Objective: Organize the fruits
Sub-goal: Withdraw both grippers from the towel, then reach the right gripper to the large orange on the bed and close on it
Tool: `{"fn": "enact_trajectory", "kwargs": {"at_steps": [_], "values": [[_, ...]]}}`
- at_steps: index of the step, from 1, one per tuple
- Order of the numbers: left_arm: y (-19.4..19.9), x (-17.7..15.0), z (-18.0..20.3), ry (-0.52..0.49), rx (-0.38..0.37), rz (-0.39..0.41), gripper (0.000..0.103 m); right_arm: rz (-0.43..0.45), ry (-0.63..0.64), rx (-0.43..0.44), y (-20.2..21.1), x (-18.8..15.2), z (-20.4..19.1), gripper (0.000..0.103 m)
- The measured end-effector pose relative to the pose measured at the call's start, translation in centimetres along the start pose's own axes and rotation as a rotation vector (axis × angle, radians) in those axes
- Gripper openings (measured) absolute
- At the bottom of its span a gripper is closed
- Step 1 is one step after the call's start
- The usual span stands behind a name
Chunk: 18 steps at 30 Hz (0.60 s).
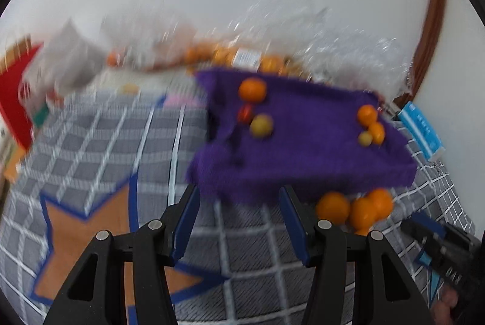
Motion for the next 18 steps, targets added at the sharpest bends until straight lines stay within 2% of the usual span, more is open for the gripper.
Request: {"fn": "enact_trajectory", "kwargs": {"at_steps": [5, 8, 18], "values": [[-1.0, -1.6, -1.7, 0.081, -0.009, -0.038, 0.052, 0.002, 0.02, 0.047, -1.2, 0.7, -1.4, 0.037], [-0.5, -1.8, -1.9, 0.111, -0.046, -0.023, 0.052, -0.011, 0.037, 0.056, -2.0, 1.0, -1.8, 0.037], [-0.7, -2.1, -2.4, 0.164, -0.091, -0.05, 0.052, -0.003, 0.092, 0.012, -3.4, 1.5, -1.5, 0.038]]}}
Point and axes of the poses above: each gripper's, at about its wrist camera, not at the fingertips, and y roughly against the way its jaws point, z to its right, x to its top, the point moved 6 cm from there along -y, roughly the way its jaws point, and after that the axes turned 7 degrees about z, right-handed, at the moved point
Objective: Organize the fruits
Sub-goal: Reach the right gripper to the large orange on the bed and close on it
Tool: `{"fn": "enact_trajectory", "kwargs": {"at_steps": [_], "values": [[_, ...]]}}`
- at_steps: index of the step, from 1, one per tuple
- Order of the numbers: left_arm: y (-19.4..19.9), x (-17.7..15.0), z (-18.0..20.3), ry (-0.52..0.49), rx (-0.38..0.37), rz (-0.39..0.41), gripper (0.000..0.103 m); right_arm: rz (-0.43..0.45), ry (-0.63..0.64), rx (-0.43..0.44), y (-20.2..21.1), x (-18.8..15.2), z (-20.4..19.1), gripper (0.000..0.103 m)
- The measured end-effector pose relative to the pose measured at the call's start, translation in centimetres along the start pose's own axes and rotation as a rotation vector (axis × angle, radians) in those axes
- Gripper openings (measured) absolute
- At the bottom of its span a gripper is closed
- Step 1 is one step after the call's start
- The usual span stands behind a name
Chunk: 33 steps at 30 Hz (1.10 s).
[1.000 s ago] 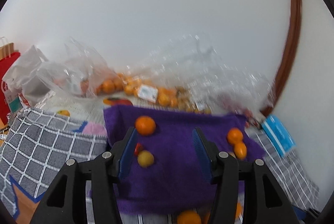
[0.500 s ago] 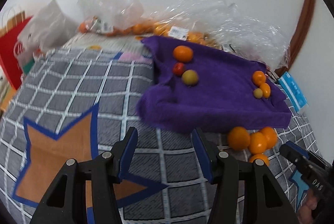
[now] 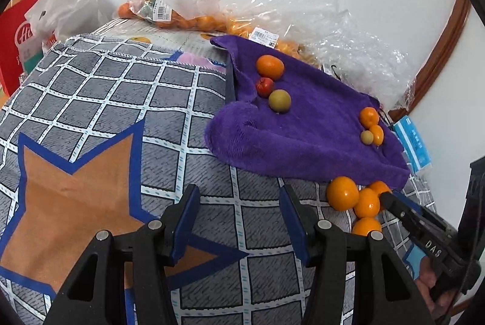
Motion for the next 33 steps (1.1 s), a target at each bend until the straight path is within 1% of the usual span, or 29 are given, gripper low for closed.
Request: {"fn": "enact_trajectory", "kwargs": {"at_steps": [2, 4, 7, 9, 12, 14, 18, 22, 24, 26, 29, 33], "values": [[-0.1, 0.1, -0.1, 0.008, 0.002, -0.001, 0.052, -0.004, 0.015, 0.001, -0.2, 0.0, 0.0, 0.041], [-0.1, 0.2, 0.0, 0.006, 0.003, 0.001, 0.052, -0.014, 0.016, 0.001, -0.6, 0.0, 0.2, 0.042], [-0.1, 0.1, 0.1, 0.0, 0.008, 0.004, 0.052, -0.035, -0.022, 0.033, -1.2, -0.1, 0.4, 0.041], [-0.1, 0.1, 0.1, -0.002, 0.008, 0.004, 0.052, -0.024, -0.025, 0.038, -1.1, -0.1, 0.5, 0.041], [-0.1, 0.1, 0.1, -0.003, 0.008, 0.007, 0.052, -0.003, -0.029, 0.015, -0.4, -0.3, 0.9, 0.04], [-0.1, 0.1, 0.1, -0.005, 0.012, 0.005, 0.052, 0.018, -0.047, 0.004, 0.7, -0.4, 1.7, 0.04], [-0.1, 0.0, 0.3, -0.025, 0.032, 0.008, 0.052, 0.015, -0.075, -0.028, 2.1, -1.0, 3.3, 0.04], [-0.2, -0.2, 0.6, -0.054, 0.061, 0.011, 0.052, -0.024, -0.087, -0.045, 1.8, -1.9, 4.2, 0.041], [-0.2, -0.2, 0.6, -0.056, 0.065, 0.01, 0.052, -0.014, -0.084, -0.043, 1.8, -2.1, 4.1, 0.041], [-0.1, -0.2, 0.6, -0.053, 0.063, 0.009, 0.052, 0.002, -0.072, -0.058, 1.8, -2.2, 4.0, 0.042], [-0.2, -0.2, 0.5, -0.041, 0.054, 0.011, 0.052, -0.018, -0.065, -0.074, 1.2, -2.3, 3.7, 0.043], [-0.1, -0.1, 0.2, -0.009, 0.033, 0.019, 0.052, -0.039, -0.063, -0.067, 0.5, -2.3, 3.5, 0.044]]}}
Point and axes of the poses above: each gripper's, at about its wrist camera, not at the fingertips, and y roughly against the way its jaws point, z to its right, x to its top, the point moved 6 cm from there along -y, roughly the way its jaws point, and after that the axes turned 7 degrees about z, right-handed, at the moved point
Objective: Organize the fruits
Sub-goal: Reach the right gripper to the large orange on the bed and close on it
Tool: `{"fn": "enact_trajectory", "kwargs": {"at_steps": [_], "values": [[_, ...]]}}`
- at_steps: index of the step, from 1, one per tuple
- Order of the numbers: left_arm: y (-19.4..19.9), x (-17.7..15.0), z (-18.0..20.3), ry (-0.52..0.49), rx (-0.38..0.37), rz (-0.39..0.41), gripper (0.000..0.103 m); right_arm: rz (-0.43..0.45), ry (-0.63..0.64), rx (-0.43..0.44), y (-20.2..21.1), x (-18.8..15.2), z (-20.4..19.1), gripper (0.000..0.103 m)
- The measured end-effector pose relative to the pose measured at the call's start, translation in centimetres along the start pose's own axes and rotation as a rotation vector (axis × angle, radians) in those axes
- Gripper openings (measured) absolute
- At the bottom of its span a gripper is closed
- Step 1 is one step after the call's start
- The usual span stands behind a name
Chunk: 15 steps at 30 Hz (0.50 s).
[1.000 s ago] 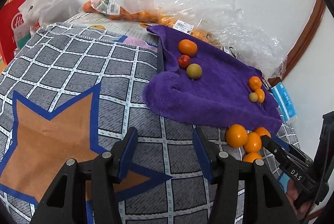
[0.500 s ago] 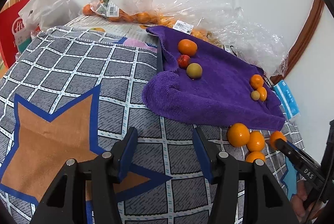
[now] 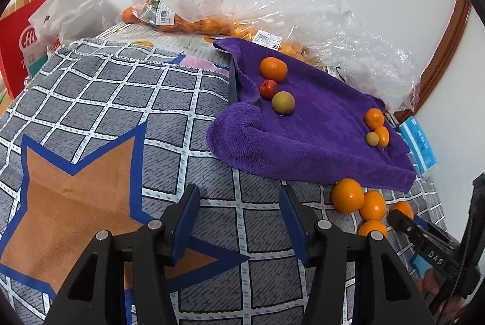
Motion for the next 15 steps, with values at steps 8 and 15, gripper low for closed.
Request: {"fn": "enact_trajectory", "kwargs": {"at_steps": [8, 15], "values": [[-0.09, -0.02, -0.05, 0.009, -0.003, 0.0, 0.052, -0.001, -0.021, 0.016, -0.25, 0.03, 0.33, 0.044], [0.1, -0.3, 0.85, -0.03, -0.061, -0.021, 0.052, 0.032, -0.021, 0.01, 0.47, 0.05, 0.26, 0.042]]}}
Point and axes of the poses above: each gripper's, at about its wrist camera, not at the fingertips, and y roughly against the way its jaws point, z to its right, x to its top, the point moved 6 cm from there along -y, roughly the way its jaws point, and after that the axes turned 7 degrees about z, right-handed, at the moved point
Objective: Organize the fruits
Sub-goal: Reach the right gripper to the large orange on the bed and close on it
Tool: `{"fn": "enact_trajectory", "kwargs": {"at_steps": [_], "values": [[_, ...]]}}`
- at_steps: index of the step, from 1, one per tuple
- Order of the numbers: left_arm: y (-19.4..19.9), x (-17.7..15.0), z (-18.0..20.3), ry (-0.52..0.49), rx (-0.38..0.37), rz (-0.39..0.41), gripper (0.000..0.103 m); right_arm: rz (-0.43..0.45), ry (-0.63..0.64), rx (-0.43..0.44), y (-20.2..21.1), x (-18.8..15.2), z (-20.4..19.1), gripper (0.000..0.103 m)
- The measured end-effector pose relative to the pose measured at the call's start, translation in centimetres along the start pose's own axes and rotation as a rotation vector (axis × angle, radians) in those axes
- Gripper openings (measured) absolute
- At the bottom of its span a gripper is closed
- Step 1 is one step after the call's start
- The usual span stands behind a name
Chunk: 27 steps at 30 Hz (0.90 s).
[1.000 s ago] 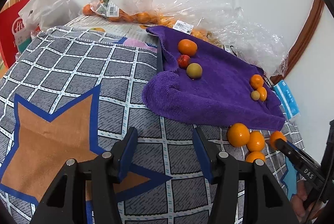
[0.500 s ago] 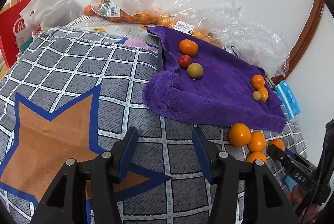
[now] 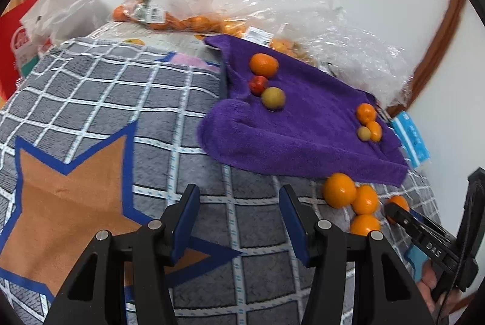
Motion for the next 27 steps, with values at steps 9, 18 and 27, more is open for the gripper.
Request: {"fn": "enact_trajectory", "kwargs": {"at_steps": [9, 18, 27], "values": [[1.5, -0.8, 4.1, -0.16, -0.118, 0.039, 0.052, 0.079, -0.039, 0.016, 1.6, 0.4, 0.7, 0.042], [0.3, -0.2, 6.8, -0.09, -0.183, -0.102, 0.052, 0.09, -0.044, -0.008, 1.8, 0.4, 1.0, 0.042], [-3.0, 0.0, 7.9, -0.049, -0.189, -0.146, 0.047, 0.077, -0.033, 0.009, 1.5, 0.3, 0.6, 0.042]]}}
Point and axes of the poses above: each gripper's, at about its wrist camera, not at the fingertips, and y roughly against the way its jaws point, z to its right, x to its top, the point moved 6 cm from there along -y, roughly the way its jaws point, and after that the axes turned 7 degrees about z, right-handed, at the moved point
